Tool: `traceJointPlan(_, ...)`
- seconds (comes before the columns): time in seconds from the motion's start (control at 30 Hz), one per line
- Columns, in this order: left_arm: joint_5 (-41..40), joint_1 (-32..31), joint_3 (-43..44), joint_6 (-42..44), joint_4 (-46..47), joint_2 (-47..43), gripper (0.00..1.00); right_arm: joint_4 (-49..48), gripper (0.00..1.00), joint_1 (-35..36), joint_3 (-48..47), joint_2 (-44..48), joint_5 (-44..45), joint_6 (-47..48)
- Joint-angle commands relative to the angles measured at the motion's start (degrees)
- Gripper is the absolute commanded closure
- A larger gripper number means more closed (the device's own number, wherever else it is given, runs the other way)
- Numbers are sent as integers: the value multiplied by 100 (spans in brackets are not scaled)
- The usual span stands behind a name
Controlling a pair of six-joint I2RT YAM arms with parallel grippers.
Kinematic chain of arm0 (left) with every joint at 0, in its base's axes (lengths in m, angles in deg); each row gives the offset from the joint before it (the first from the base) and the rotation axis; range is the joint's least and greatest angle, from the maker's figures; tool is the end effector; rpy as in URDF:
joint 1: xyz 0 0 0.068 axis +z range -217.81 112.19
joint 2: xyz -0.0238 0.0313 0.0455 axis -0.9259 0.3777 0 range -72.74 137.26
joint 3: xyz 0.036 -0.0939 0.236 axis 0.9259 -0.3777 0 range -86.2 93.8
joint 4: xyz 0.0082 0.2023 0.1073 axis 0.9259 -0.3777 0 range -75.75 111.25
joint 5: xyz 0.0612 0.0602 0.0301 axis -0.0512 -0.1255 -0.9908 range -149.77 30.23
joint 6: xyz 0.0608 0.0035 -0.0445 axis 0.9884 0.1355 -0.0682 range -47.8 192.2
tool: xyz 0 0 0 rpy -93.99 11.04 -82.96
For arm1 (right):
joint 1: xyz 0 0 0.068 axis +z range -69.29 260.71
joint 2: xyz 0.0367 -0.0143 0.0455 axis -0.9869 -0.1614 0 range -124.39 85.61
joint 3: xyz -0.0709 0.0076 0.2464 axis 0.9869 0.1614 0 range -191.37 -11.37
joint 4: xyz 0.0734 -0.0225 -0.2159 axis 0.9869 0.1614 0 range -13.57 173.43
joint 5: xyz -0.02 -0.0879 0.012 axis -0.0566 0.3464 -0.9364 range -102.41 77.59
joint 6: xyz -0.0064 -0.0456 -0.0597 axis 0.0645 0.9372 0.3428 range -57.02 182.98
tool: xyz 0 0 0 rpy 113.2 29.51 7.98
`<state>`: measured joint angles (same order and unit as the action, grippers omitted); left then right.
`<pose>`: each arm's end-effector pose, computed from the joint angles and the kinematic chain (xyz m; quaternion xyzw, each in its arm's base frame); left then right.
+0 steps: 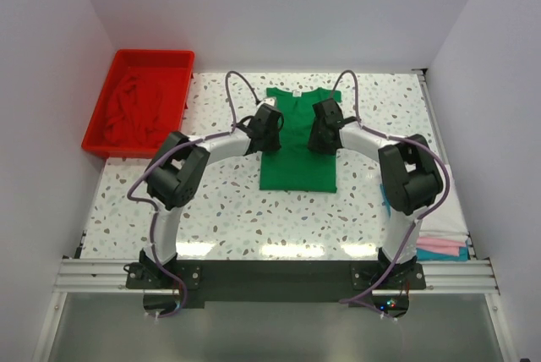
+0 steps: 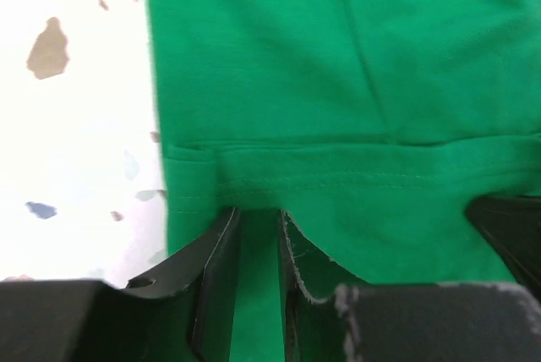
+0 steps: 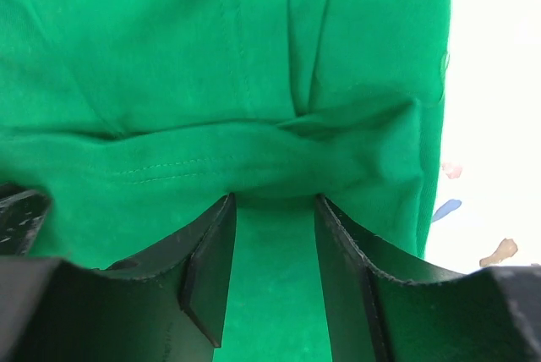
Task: Fold and stack the t-shirts
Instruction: Fold the tshirt
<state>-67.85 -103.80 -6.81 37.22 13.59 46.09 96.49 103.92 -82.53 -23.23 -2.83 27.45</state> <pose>0.3554 -0.2472 0.1425 -0.0175 0.9286 -0.1583 0.3351 0.3496 0.1384 0.1509 0.1258 0.9492 0.0658 0.2806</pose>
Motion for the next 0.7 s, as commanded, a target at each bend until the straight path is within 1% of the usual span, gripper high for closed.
traceJointPlan(0.0,-852,57,252,-393,-357,44,71,-133,54,-18,-171,-138,316,107)
traceJointPlan(0.03,-975,48,243,-508,-655,36,71,-142,54,0,-162,-164,203,99)
traceJointPlan(0.07,-1203,39,208,-605,-780,-8,71,-142,54,26,-162,-208,176,125)
traceJointPlan(0.13,-1319,48,-55,-834,-895,-122,71,-116,54,193,-136,-243,123,125)
traceJointPlan(0.3,-1364,48,-1204,-1107,-632,-947,71,-274,54,667,93,-235,-123,-59)
traceJointPlan(0.37,-1354,48,-1452,-1186,-614,-1246,71,-326,54,852,137,-208,-167,-138)
traceJointPlan(0.5,-1293,48,-2242,-1274,-509,-1844,72,-335,54,1387,259,-129,-255,-340)
traceJointPlan(0.57,-1345,57,-2428,-1266,-473,-2107,71,-423,54,1520,382,29,-325,-550)
traceJointPlan(0.67,-1381,109,-2578,-1178,-552,-2223,70,-476,54,1574,646,361,-387,-788)
